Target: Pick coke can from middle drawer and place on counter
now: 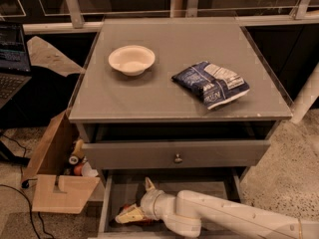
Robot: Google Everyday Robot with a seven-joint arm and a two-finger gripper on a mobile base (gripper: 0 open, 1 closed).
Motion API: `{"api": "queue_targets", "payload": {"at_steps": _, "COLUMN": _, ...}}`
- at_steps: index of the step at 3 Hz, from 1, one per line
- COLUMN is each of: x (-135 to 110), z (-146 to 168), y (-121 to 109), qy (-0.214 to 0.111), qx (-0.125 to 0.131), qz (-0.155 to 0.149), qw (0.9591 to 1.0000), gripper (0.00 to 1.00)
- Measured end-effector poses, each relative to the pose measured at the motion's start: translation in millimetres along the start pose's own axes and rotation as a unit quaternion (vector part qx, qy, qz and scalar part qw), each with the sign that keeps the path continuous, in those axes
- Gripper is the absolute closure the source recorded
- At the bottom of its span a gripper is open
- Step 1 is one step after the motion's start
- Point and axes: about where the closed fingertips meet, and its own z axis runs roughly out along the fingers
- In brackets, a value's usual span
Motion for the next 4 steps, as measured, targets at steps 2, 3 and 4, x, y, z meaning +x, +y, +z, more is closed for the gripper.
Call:
{"api": "queue_targets", "payload": {"at_steps": 2, "x": 31.1, "z": 9.9, "y": -7.8, "qy": -0.002, "qx": -0.004, "qz": 0.035, "qw": 0.9994, "gripper": 0.0}}
{"api": "queue_targets", "payload": {"at_steps": 3, "x": 33.4, "z": 13.0, "y": 0.1, "qy": 0.002, "qx": -0.013, "qz": 0.024, "qw": 0.9996, "gripper": 0.0}}
{"api": "queue_targets", "payload": {"at_steps": 4, "x": 35.3, "z": 14.2, "y": 5.1, "qy": 0.002, "qx": -0.016, "qz": 0.016, "qw": 0.9997, "gripper": 0.0}}
